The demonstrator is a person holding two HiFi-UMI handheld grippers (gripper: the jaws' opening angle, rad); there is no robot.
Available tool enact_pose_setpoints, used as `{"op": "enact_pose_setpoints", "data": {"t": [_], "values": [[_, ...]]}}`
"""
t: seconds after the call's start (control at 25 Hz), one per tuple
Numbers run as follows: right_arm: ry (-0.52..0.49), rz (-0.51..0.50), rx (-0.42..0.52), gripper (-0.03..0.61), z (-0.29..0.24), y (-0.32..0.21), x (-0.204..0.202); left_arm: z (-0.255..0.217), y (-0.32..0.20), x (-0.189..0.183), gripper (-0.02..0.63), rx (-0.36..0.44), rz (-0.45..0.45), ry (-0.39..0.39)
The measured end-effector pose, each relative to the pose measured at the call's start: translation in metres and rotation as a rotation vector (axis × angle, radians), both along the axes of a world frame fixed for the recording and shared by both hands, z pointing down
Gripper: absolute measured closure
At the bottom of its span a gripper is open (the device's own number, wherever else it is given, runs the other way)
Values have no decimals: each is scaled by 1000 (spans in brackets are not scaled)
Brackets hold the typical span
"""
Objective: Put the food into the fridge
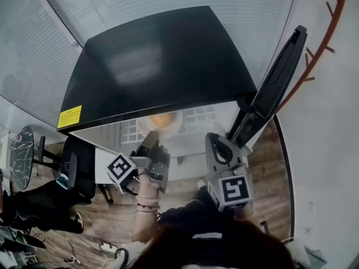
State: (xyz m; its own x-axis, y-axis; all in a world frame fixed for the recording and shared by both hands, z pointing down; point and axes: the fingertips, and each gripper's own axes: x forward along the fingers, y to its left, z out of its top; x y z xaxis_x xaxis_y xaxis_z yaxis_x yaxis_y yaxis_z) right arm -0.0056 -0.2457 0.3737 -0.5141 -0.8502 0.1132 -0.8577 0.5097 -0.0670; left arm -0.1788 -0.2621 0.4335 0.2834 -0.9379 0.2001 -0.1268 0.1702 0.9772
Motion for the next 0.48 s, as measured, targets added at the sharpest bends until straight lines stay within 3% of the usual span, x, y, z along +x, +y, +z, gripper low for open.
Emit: {"op": "enact_pose_setpoints", "data": {"t": [0.48], "values": [[0,4,-11,583,3,-3,2,4,-10,3,578,-21,13,3]]}}
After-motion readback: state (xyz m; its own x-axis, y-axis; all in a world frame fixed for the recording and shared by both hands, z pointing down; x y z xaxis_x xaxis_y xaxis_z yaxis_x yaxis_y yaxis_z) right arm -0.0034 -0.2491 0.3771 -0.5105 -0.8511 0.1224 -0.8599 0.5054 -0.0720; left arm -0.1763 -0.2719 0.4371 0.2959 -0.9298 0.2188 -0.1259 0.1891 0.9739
